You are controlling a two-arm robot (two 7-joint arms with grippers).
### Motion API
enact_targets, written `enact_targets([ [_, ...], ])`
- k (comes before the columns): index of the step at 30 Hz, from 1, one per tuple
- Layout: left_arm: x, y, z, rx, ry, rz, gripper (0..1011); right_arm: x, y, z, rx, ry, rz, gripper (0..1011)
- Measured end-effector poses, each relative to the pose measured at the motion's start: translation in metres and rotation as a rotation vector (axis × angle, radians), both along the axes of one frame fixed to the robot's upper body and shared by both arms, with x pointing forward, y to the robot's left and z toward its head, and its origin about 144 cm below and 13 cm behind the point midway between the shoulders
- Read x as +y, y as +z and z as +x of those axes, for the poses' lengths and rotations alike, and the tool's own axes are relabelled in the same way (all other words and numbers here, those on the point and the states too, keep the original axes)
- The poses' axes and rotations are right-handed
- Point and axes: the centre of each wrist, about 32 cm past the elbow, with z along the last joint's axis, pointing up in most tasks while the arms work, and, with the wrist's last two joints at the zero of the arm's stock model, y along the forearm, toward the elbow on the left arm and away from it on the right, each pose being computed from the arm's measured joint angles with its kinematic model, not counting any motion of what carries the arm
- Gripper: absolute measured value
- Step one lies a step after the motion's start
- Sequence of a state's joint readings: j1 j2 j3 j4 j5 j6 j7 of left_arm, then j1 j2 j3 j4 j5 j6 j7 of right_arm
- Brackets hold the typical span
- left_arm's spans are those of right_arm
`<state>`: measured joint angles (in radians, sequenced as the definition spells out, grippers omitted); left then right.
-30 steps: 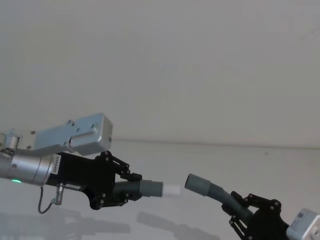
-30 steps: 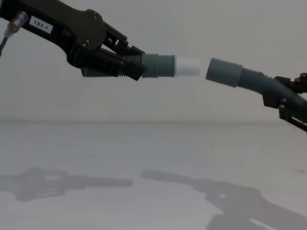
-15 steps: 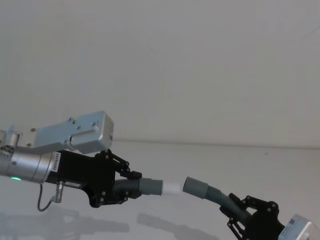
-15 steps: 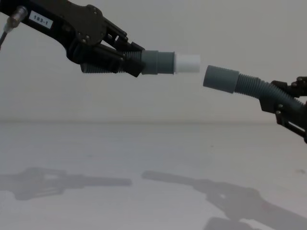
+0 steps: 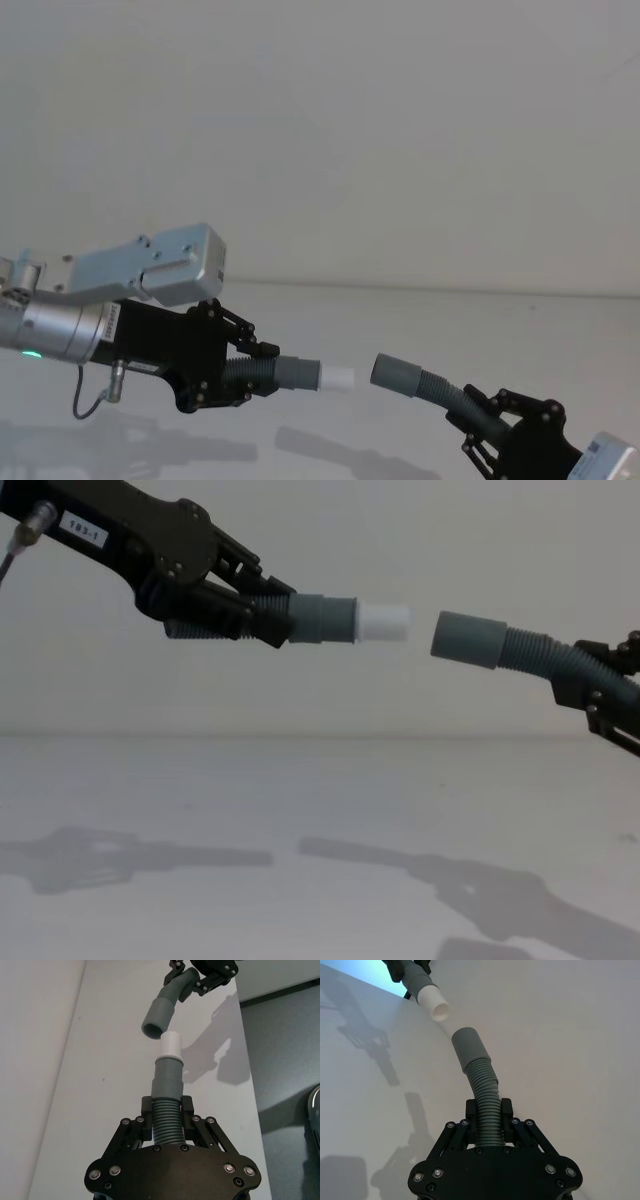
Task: Use both hands to pick up one end of the pipe from the table, align the ends, and insert them.
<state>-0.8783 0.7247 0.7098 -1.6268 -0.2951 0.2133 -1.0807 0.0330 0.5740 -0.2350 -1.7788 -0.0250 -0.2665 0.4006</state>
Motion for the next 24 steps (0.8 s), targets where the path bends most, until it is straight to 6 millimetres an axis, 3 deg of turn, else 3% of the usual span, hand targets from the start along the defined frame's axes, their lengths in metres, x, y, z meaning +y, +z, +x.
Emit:
enact_targets([
  [24,-0.0029,-0.0019,0.0084,-0.033,0.000,0.015,305,-0.0049,0.0044,-0.0098,-0.007,0.047,-0.025,256],
])
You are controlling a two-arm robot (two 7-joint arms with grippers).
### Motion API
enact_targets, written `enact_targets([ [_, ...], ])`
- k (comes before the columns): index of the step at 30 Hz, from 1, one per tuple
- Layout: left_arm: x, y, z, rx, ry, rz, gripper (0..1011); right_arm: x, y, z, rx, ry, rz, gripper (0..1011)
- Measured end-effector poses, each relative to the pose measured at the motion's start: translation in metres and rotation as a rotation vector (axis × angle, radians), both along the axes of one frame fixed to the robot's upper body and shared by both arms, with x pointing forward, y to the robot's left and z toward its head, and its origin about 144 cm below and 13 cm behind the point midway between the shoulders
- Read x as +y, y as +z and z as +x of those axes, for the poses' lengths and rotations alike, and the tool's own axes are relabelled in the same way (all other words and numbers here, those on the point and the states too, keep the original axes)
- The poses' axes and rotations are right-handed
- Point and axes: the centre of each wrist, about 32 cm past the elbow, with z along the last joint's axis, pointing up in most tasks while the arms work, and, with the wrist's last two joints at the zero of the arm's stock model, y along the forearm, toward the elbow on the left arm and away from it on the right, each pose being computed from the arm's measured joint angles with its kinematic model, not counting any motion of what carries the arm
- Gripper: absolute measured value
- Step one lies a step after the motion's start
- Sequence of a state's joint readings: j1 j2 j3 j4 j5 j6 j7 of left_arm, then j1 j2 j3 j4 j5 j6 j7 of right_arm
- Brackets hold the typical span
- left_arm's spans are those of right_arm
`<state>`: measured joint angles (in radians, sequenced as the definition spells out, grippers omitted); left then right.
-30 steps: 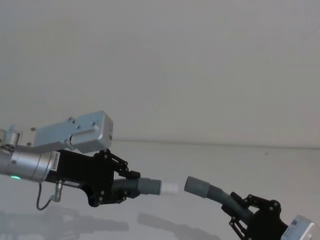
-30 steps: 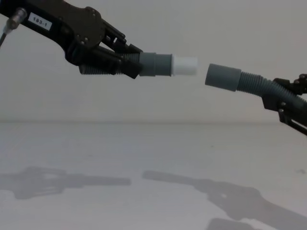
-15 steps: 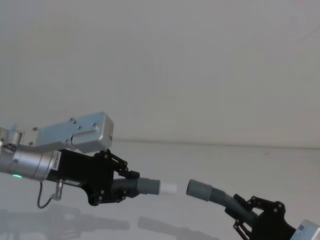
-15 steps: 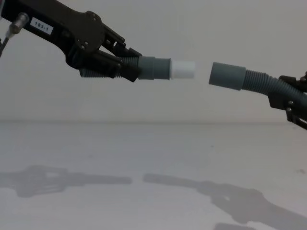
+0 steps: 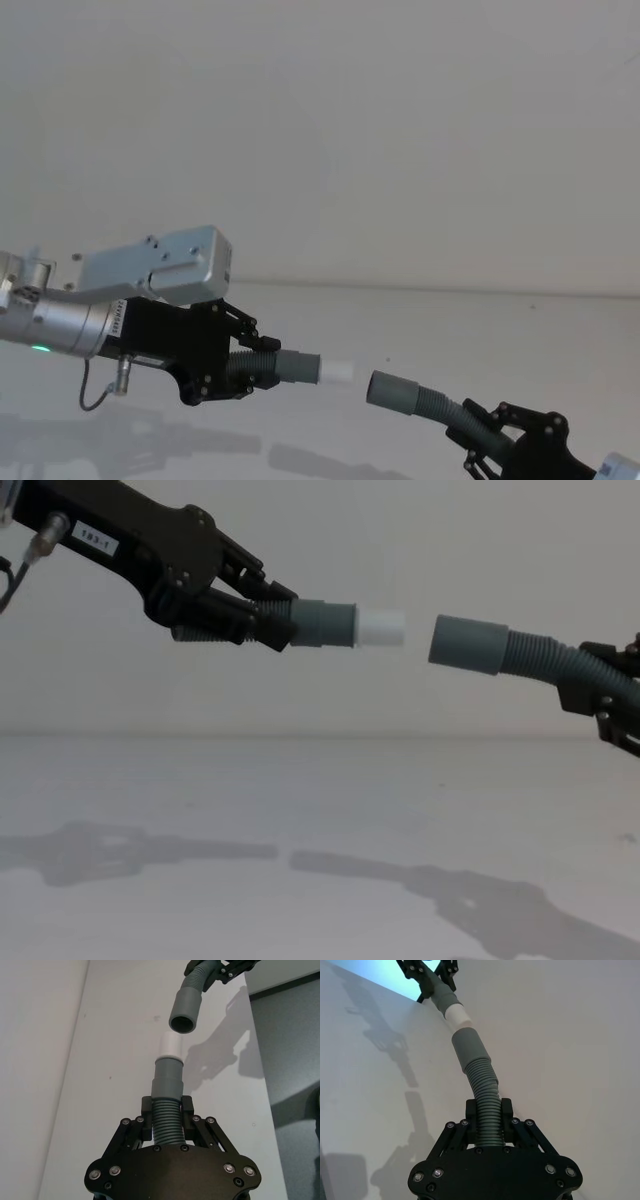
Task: Use both hands to pick up one end of the pipe from the table, align the ends, and insert them.
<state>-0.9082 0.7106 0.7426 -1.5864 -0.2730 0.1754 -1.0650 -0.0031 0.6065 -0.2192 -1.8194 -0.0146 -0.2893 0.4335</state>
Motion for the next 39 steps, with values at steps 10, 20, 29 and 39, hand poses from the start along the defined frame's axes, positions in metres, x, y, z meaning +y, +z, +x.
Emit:
enact_targets([
  [10,-0.002,-0.002,0.002,-0.004,-0.008,0.000,305,0.003,0.001,-0.001,0.012,0.005,0.003,256],
  [20,-0.003,-0.005,0.004,0.004,-0.015,-0.004,305,0.008,0.003,0.002,0.033,-0.010,0.014,256],
  [29,-0.003,-0.007,0.005,0.009,-0.019,-0.006,305,0.011,0.004,0.007,0.050,-0.027,0.021,256],
  [39,-0.002,-0.007,0.009,0.012,-0.022,-0.004,305,0.013,0.004,0.010,0.055,-0.024,0.022,256],
])
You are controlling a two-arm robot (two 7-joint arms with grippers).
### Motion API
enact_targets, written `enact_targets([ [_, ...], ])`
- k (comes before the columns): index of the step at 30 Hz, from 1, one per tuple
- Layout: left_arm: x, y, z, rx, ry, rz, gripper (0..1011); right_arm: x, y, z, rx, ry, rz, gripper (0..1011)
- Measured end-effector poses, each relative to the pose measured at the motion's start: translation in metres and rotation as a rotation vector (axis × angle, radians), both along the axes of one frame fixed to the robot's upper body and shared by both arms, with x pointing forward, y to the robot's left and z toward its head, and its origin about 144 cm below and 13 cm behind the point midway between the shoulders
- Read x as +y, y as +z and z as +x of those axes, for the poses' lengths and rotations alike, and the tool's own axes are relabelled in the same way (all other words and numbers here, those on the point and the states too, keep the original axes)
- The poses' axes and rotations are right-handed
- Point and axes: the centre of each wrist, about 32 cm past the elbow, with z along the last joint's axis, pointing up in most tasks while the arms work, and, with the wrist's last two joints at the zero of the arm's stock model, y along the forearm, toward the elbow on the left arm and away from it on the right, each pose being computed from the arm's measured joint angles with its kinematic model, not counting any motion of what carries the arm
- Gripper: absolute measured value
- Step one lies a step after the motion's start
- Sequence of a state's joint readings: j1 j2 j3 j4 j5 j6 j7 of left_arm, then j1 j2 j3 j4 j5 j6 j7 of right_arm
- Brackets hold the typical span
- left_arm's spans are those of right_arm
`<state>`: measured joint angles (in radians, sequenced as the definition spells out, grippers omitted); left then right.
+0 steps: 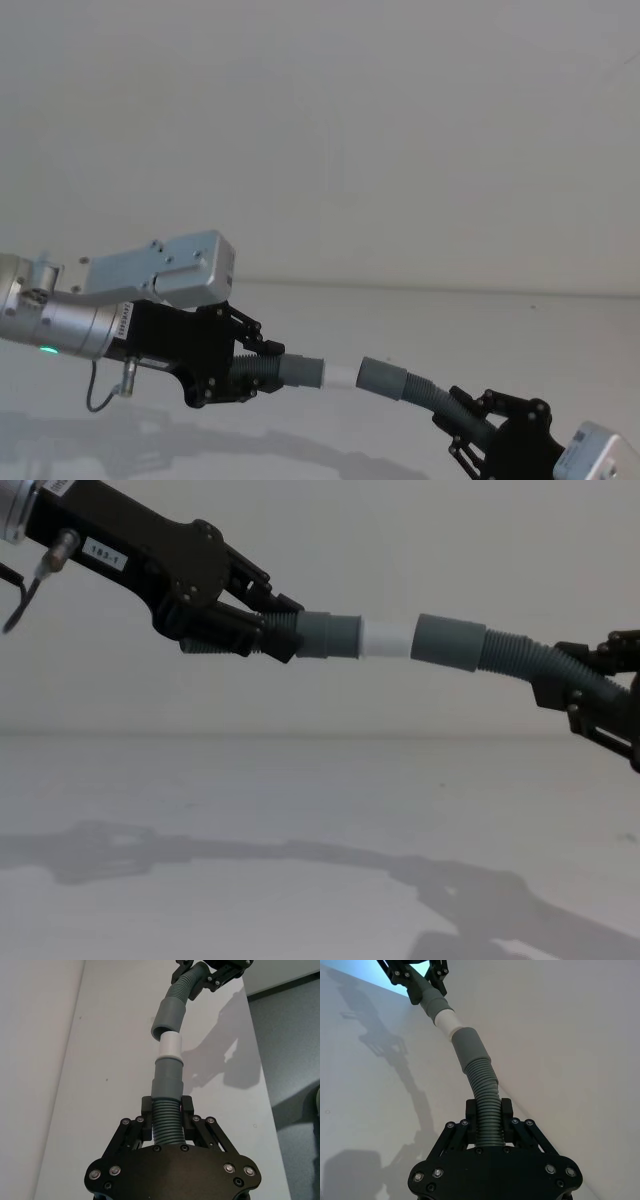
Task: Use both hands to pick up one end of the pipe from the table, align the ends, and insert them.
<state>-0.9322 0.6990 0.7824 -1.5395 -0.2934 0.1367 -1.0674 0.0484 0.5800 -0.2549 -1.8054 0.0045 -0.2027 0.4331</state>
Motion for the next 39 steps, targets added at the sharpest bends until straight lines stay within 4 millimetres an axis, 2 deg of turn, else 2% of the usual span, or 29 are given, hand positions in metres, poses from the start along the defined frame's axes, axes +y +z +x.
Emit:
enact_targets([
  [22,0.001,0.001,0.009,-0.001,-0.011,0.007,305,-0.003,-0.002,0.004,-0.015,0.021,-0.006,256],
  [39,-0.006,0.000,0.015,-0.001,-0.037,0.004,305,-0.003,-0.002,0.002,-0.018,0.036,-0.001,256],
])
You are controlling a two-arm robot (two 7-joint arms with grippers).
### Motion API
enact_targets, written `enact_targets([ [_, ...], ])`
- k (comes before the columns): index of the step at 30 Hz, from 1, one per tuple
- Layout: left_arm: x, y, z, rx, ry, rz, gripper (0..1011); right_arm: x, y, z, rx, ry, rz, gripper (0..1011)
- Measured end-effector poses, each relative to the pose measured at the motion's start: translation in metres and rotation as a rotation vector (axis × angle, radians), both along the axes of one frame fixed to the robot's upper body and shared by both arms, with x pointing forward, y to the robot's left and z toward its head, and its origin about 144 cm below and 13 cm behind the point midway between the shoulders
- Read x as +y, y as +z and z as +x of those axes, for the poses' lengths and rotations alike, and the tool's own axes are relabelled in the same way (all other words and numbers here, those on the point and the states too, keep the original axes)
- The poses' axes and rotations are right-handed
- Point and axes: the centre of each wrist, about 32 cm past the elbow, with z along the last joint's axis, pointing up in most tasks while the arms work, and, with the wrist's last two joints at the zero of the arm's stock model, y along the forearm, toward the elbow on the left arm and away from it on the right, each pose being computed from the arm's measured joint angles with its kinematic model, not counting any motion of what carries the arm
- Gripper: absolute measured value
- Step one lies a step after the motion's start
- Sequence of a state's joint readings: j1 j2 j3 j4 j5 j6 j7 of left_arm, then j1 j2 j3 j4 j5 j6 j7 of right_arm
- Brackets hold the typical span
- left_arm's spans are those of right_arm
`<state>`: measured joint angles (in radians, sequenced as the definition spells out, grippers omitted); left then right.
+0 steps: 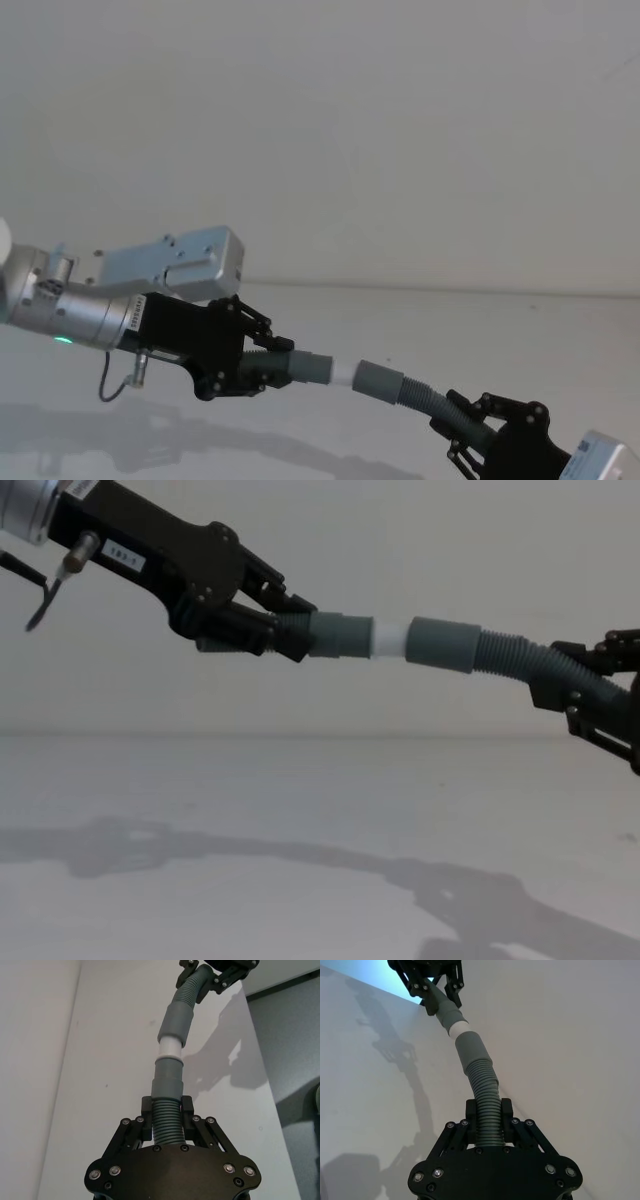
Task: Use both hands to pick up one end of the pipe from the table, align the ends, and insert them.
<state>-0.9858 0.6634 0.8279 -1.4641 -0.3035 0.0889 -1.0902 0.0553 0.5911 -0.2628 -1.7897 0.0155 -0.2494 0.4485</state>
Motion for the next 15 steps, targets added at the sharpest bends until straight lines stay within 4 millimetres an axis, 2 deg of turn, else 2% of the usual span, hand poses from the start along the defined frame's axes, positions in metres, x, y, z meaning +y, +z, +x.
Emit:
enact_targets([
  [15,-0.0036,-0.0005,0.0029,0.007,-0.022,-0.001,305,0.0004,0.0003,-0.0014,-0.003,0.010,0.012,256],
])
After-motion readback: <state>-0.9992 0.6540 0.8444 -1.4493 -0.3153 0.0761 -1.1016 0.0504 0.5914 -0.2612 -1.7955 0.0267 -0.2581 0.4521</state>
